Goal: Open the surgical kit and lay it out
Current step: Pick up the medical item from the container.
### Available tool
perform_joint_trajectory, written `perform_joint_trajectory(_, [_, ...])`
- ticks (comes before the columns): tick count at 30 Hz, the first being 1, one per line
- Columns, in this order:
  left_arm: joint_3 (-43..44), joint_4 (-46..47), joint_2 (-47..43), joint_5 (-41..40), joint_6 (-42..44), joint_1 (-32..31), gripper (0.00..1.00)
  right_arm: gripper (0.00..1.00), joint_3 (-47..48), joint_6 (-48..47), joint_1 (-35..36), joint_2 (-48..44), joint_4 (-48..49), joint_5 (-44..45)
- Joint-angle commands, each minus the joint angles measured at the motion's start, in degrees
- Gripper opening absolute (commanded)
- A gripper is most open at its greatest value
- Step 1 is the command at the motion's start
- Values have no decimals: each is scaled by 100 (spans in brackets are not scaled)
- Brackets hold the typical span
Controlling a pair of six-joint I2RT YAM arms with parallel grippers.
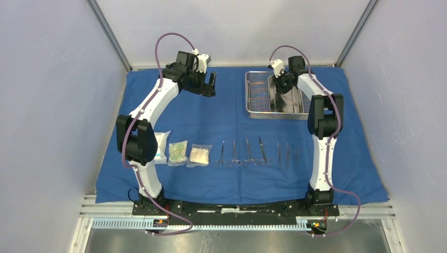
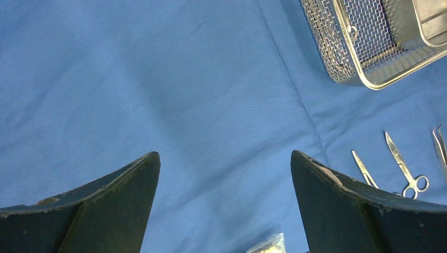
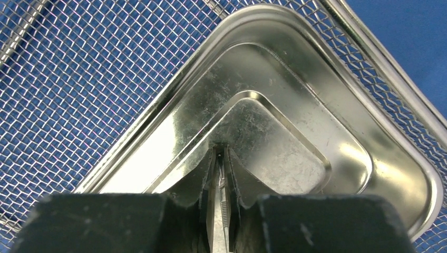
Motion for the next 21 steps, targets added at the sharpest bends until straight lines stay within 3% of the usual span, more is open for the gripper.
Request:
perform_joint_trajectory(1, [196,-21,-45,148,-24,20,100,13,-27,-12,-29,22,-279,-67])
perform_joint_trajectory(8, [210,-22,-28,219,-45,20,100,1,-90,31,-25,-108,-92,-67])
perform_joint_trajectory(21, [213,6,6,438,-44,25,100,0,-97,297,-26,-606,316,-377])
